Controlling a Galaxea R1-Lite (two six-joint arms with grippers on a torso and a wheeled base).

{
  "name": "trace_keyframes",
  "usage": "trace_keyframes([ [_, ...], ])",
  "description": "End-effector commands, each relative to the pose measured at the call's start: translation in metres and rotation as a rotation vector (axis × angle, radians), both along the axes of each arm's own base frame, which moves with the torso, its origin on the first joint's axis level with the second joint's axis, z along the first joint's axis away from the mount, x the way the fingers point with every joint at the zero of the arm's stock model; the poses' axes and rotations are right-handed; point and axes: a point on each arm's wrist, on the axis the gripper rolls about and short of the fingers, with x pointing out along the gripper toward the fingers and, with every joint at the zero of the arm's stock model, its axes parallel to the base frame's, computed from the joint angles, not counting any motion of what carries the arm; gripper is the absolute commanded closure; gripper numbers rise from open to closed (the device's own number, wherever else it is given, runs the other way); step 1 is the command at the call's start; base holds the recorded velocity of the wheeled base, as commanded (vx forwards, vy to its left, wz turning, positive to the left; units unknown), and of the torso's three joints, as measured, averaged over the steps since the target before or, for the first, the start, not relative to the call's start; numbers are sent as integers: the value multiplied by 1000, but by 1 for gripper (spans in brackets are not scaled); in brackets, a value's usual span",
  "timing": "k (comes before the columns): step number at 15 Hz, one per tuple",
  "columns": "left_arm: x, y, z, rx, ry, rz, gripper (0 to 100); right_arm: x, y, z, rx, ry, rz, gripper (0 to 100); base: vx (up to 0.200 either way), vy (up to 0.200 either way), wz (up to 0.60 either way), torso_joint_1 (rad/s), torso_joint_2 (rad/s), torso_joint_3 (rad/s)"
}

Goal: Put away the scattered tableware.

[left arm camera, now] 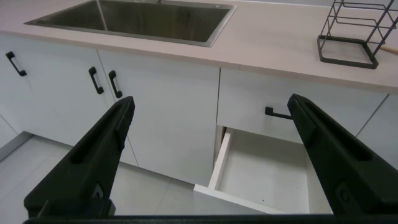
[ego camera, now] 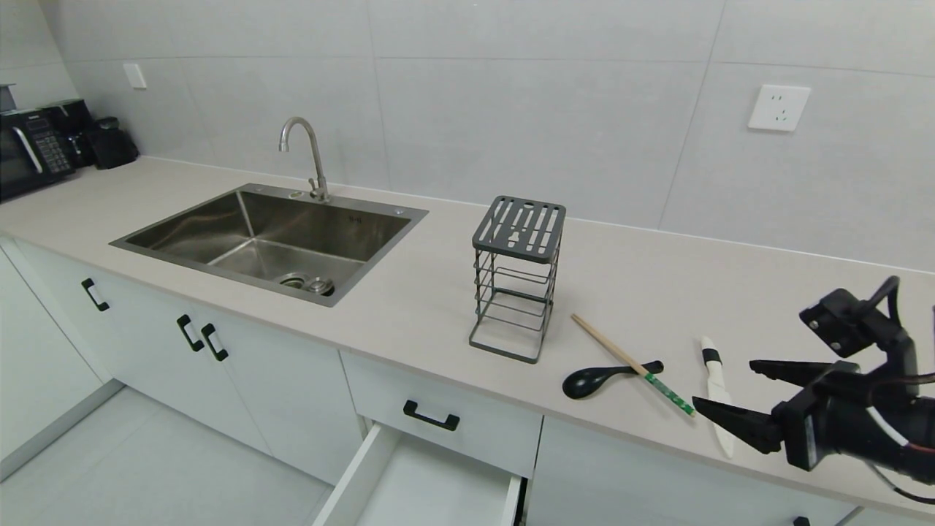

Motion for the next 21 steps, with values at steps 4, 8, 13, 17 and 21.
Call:
trace_keyframes([
  [4, 0, 0, 0, 0, 0, 1, 0, 25, 9, -29, -29, 101, 7, 0, 0, 0, 0, 0, 0, 0],
  [8, 0, 0, 0, 0, 0, -1, 0, 36, 9, -48, -103, 145, -74, 0, 0, 0, 0, 0, 0, 0],
  [13, 0, 0, 0, 0, 0, 1, 0, 53, 13, -72, -121, 203, -77, 0, 0, 0, 0, 0, 0, 0],
  [17, 0, 0, 0, 1, 0, -1, 0, 72, 17, -80, -122, 202, -78, 0, 0, 0, 0, 0, 0, 0],
  [21, 0, 0, 0, 1, 0, 1, 0, 89, 22, -89, -124, 211, -76, 0, 0, 0, 0, 0, 0, 0],
])
